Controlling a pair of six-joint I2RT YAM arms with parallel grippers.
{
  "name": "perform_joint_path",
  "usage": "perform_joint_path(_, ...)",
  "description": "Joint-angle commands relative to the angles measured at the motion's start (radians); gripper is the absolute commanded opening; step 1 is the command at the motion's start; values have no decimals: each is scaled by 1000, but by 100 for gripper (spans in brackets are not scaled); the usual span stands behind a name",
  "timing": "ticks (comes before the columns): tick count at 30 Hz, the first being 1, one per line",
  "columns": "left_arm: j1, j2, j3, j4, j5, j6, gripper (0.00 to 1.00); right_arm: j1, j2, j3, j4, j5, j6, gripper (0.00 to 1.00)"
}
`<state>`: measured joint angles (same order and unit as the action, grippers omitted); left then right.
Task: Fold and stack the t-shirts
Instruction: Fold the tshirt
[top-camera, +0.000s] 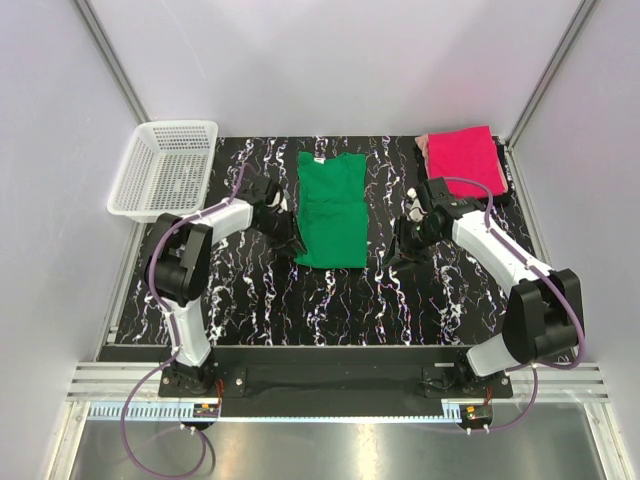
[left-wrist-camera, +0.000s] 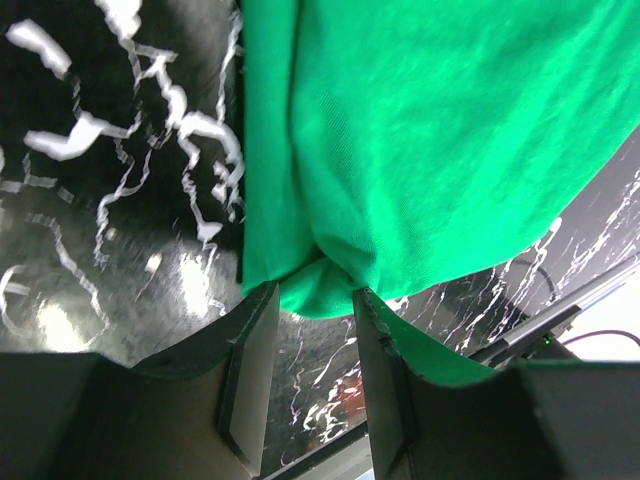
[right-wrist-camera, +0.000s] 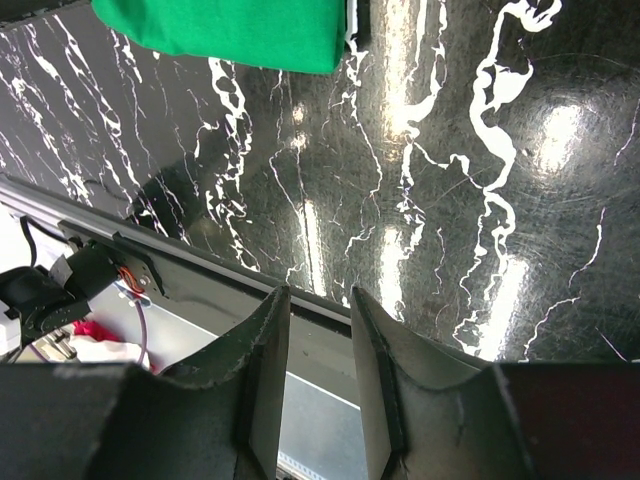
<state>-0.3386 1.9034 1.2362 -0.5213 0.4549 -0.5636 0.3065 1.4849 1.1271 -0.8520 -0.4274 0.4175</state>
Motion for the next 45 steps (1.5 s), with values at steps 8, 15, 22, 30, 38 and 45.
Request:
perform_joint_path(8,4,8,71,9,44,41,39,-3,12,-7,42,1,24,38)
perform_joint_path(15,4,28,86,1,83,54,39,-3,44,2,53,-22,30,38)
perform_joint_path(22,4,39,57,-11,90,76,39,-4,48,0,62,-20,37,37)
perform_joint_path(30,4,74,36,-8,87,90,38,-3,44,-1,61,-30,40,37)
perform_joint_path(38,4,11,-17,-29,73,93,21,-3,61,5,65,-42,35,37)
perform_joint_path(45,6,-43,-43,-62,53,100,0,-3,83,23,76,-62,40,37)
